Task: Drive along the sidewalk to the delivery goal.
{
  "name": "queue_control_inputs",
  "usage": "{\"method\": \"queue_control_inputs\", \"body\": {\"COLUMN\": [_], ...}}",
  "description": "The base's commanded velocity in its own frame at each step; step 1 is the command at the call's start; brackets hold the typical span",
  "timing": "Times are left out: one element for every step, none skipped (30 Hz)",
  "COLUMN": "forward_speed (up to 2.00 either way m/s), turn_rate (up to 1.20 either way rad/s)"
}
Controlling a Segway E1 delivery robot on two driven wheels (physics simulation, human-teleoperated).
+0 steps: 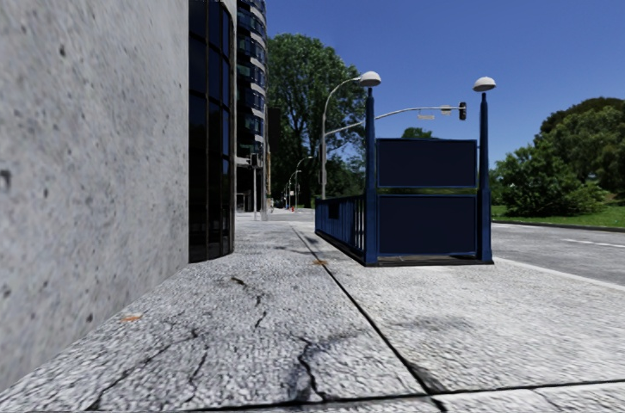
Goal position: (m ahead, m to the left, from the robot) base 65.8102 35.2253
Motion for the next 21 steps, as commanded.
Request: {"method": "queue_control_inputs", "body": {"forward_speed": [2.00, 2.00, 2.00, 2.00, 2.00, 2.00, 2.00, 2.00, 2.00, 2.00, 2.00, 2.00, 2.00, 2.00, 2.00, 2.00, 2.00, 2.00, 2.00, 2.00, 2.00], "turn_rate": [0.00, 0.00, 0.00, 0.00, 0.00, 0.00, 0.00, 0.00, 0.00, 0.00, 0.00, 0.00, 0.00, 0.00, 0.00, 0.00, 0.00, 0.00, 0.00, 0.00, 0.00]}}
